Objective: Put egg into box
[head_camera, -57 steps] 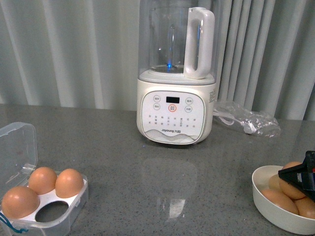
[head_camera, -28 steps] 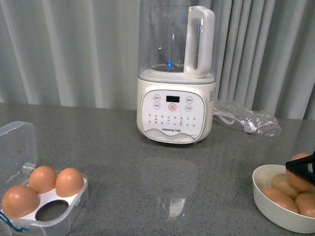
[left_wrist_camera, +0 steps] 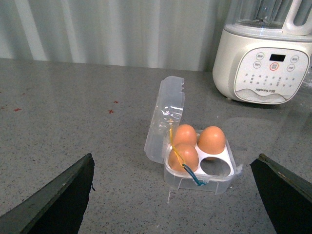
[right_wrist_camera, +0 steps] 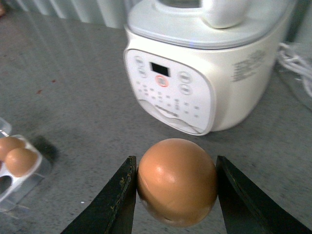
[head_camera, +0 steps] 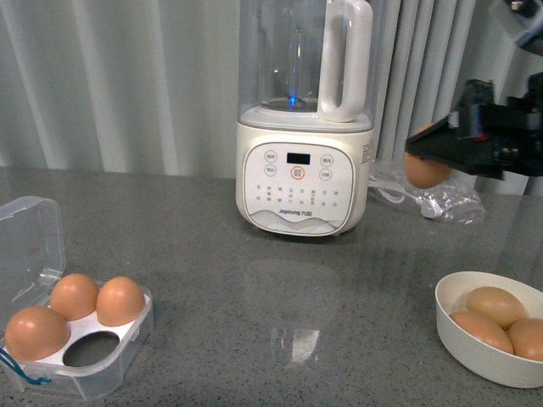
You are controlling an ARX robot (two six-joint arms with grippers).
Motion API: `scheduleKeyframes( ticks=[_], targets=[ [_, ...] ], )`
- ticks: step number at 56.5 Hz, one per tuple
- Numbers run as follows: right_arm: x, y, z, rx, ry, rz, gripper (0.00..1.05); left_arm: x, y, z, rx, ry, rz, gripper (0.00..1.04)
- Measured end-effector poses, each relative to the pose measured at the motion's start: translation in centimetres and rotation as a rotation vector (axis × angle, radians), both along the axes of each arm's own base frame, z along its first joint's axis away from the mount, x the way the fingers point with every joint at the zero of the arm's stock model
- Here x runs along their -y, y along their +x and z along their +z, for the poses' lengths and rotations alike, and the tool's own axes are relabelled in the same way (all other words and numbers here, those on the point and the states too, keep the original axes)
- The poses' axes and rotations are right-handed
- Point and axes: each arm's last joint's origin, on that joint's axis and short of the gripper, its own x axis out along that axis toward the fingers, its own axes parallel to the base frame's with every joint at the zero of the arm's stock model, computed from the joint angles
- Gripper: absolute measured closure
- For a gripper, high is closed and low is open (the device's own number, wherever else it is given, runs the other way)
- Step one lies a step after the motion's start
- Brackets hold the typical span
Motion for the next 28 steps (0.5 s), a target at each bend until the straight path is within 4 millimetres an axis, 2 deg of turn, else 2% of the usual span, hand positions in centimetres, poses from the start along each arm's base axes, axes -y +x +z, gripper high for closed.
scheduleKeyframes(
  ticks=[15,22,28],
  targets=[
    [-5.9,-0.1,-0.9,-0.057,0.022,0.267,0.64,0.0,0.0,0.0,0.000,0.000,0.000,0.07],
    [-7.7,-0.3,-1.7,-0.090,0.022,0.368,0.64,0.0,0.0,0.0,0.000,0.000,0.000,0.07],
    [-8.4,0.0,-2.4,-0.109,0.018,0.405,0.64,0.0,0.0,0.0,0.000,0.000,0.000,0.07]
  ],
)
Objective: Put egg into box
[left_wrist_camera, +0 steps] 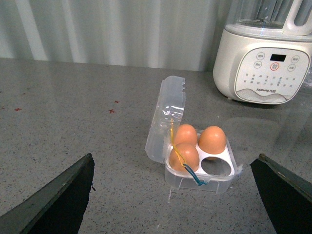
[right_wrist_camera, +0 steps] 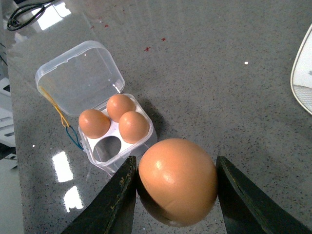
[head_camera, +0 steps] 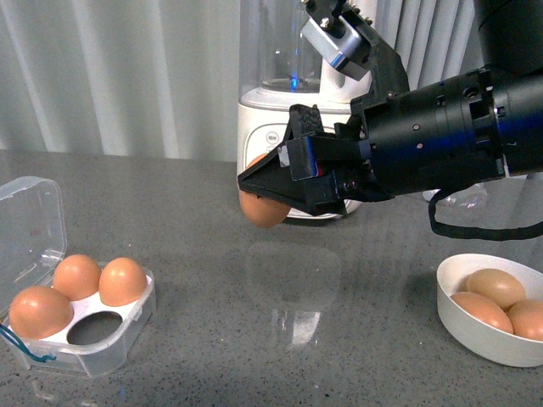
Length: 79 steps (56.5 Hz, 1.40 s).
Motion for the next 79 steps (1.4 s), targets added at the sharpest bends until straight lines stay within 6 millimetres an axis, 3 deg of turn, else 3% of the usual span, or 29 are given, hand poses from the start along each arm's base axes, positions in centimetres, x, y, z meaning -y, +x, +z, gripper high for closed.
scheduleKeyframes(
  ticks=[29,64,79],
  targets=[
    [-3.4,1.2,-1.5,-0.028,-0.026,0.137,0.64,0.0,0.0,0.0,0.000,0.000,0.000,0.07],
    [-7.4,-1.0,-1.2,0.027,0.070,0.358,0.64,0.0,0.0,0.0,0.000,0.000,0.000,0.07],
    [-8.6,-1.6,-2.9,-0.010,0.042,0.403,0.64,0.0,0.0,0.0,0.000,0.000,0.000,0.07]
  ],
)
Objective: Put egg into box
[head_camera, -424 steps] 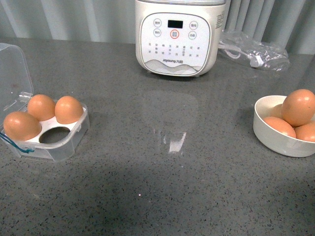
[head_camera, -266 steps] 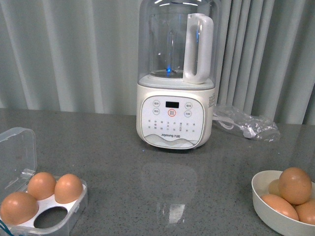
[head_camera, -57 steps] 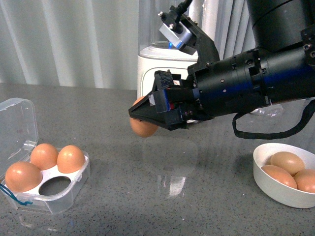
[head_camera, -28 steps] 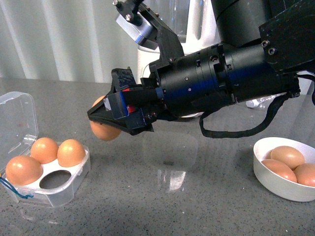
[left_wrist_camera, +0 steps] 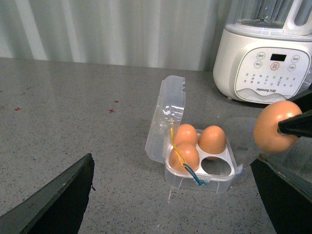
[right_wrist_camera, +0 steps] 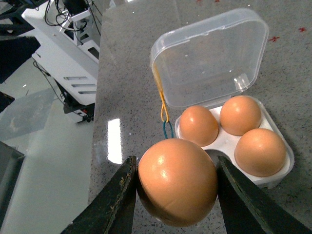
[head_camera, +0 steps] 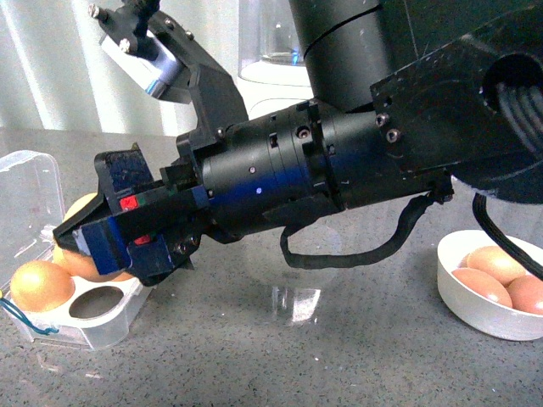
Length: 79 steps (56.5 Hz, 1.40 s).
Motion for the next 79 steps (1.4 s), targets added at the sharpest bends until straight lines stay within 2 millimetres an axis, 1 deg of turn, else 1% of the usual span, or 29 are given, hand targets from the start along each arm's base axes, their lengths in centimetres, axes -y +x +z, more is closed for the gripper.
scheduleKeyframes(
  ticks=[15,27,40,53,79],
  targets=[
    [-1.1,-0.3,-1.5,-0.013,-0.033,0.021,0.64,0.0,0.0,0.0,0.000,0.000,0.000,0.07],
    [-2.2,-0.2,-1.7,0.016,-0.038,0.026,0.64,0.0,0.0,0.0,0.000,0.000,0.000,0.07],
    [-3.0,0.7,-1.8,0.050,-0.044,-0.003,0.64,0.0,0.0,0.0,0.000,0.000,0.000,0.07],
    [-3.2,1.3,-2.1,0.050,-0.044,-0.015,0.64,0.0,0.0,0.0,0.000,0.000,0.000,0.07],
    [-3.6,1.6,-2.4,0.042,-0.048,-0.006,0.64,0.0,0.0,0.0,0.000,0.000,0.000,0.07]
  ],
)
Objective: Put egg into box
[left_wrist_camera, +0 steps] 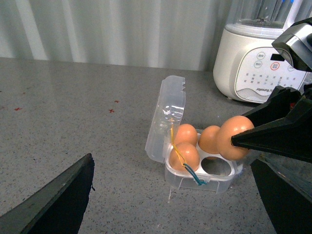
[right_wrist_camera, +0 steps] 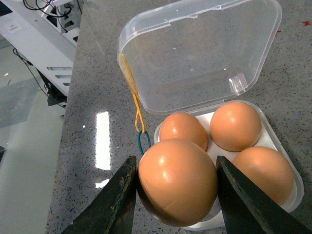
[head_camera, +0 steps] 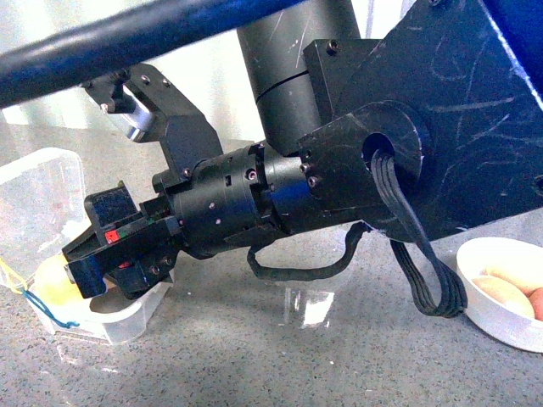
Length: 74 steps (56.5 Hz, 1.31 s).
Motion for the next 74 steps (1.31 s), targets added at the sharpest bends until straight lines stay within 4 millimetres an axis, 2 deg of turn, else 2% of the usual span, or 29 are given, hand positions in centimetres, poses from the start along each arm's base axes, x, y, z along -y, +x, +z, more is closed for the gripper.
scheduleKeyframes(
  ticks=[1,6,9,12,19,35,45,51,60,74],
  targets=[
    [0.0,0.0,0.0,0.000,-0.001,0.001,0.63,0.0,0.0,0.0,0.000,0.000,0.000,0.07],
    [0.0,0.0,-0.2,-0.005,-0.005,0.001,0.45,0.0,0.0,0.0,0.000,0.000,0.000,0.07],
    [0.0,0.1,-0.1,-0.004,-0.005,0.001,0.38,0.0,0.0,0.0,0.000,0.000,0.000,0.07],
    [0.1,0.1,-0.1,-0.003,-0.003,-0.001,0.26,0.0,0.0,0.0,0.000,0.000,0.000,0.07],
    [0.2,0.3,-0.1,-0.002,-0.002,-0.007,0.06,0.0,0.0,0.0,0.000,0.000,0.000,0.07],
    [1.3,1.1,0.5,0.015,0.016,-0.043,0.07,0.0,0.0,0.0,0.000,0.000,0.000,0.07],
    [3.1,1.2,1.8,0.053,0.055,-0.092,0.07,0.0,0.0,0.0,0.000,0.000,0.000,0.07],
    [5.6,1.2,2.5,0.077,0.085,-0.164,0.07,0.0,0.0,0.0,0.000,0.000,0.000,0.07],
    [11.0,1.5,3.4,0.116,0.130,-0.352,0.07,0.0,0.0,0.0,0.000,0.000,0.000,0.07],
    [19.5,1.5,5.3,0.283,0.081,-0.815,0.07,0.0,0.0,0.0,0.000,0.000,0.000,0.07]
  ],
)
